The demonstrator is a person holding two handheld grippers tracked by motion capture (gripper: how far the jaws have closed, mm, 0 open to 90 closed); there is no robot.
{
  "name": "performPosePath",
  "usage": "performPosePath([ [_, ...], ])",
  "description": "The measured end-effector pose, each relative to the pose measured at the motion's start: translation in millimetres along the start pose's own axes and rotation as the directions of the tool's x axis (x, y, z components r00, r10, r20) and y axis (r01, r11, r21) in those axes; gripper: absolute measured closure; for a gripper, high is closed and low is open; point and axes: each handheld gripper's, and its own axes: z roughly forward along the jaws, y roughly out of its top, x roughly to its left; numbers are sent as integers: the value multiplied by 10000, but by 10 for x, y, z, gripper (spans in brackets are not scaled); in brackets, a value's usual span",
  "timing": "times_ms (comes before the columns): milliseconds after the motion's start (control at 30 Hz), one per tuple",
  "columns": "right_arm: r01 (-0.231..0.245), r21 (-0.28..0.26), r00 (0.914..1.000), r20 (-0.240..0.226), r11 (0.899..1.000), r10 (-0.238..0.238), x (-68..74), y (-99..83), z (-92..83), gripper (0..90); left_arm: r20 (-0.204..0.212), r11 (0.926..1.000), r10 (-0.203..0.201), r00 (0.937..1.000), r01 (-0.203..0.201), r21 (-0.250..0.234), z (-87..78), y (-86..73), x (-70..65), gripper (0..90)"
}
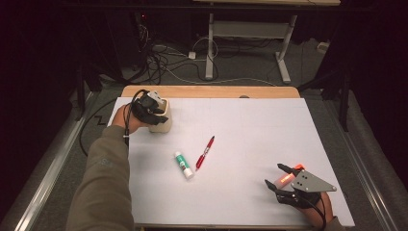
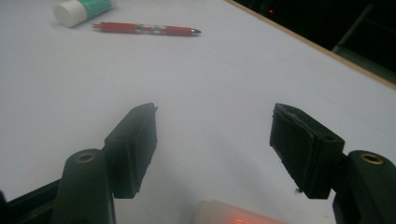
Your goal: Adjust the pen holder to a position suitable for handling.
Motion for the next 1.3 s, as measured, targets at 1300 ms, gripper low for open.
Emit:
performPosePath([
  [1300, -349, -123, 9991, -252, 9993, 345, -34, -10, 8, 330, 1622, 9555, 533, 9853, -31, -2950, 566, 781, -571, 723],
])
